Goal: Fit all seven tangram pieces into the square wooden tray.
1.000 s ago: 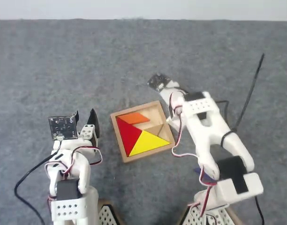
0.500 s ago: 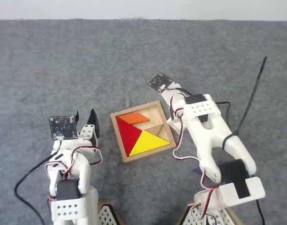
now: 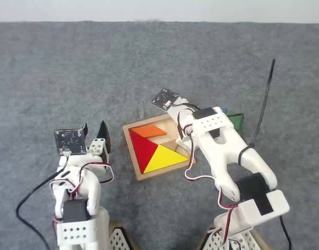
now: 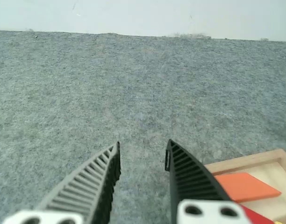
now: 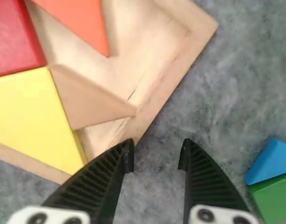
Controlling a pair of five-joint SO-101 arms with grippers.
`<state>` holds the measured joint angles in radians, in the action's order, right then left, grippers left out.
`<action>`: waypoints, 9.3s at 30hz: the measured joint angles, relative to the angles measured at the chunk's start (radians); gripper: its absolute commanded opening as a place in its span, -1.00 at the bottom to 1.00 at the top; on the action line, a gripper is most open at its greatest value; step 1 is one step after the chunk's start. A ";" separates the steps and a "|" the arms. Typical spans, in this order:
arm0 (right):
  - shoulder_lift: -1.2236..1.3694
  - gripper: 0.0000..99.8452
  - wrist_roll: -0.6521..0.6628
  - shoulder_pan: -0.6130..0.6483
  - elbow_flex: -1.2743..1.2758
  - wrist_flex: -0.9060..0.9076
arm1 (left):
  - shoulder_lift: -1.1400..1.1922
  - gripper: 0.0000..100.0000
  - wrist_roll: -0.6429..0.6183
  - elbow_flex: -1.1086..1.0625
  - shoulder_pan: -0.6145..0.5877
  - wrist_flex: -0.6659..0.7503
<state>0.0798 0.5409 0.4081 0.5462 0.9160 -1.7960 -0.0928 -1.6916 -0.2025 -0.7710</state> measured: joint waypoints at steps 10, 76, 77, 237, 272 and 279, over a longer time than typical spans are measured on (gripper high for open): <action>0.017 -0.66 -0.038 0.015 -0.025 0.023 | 0.000 -0.69 0.000 0.000 0.000 0.000; 0.239 -0.98 -0.175 0.276 -0.347 0.110 | 0.000 -0.69 0.000 0.000 0.000 0.000; 0.227 -0.98 -0.175 0.276 -0.347 0.124 | 0.000 -0.69 0.000 0.000 0.000 0.000; 0.358 -0.86 0.040 0.259 -0.644 0.465 | 0.000 -0.69 0.000 0.000 0.000 -0.012; 0.279 -0.55 0.044 0.267 -0.641 0.516 | 0.000 -0.69 0.000 0.000 0.000 -0.012; 0.080 -0.64 -0.074 0.183 -0.641 0.505 | 0.000 -0.69 0.000 0.000 0.000 -0.012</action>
<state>0.1596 0.4672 0.5907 -0.0951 1.4208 -1.7960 -0.0928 -1.6916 -0.2025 -0.7833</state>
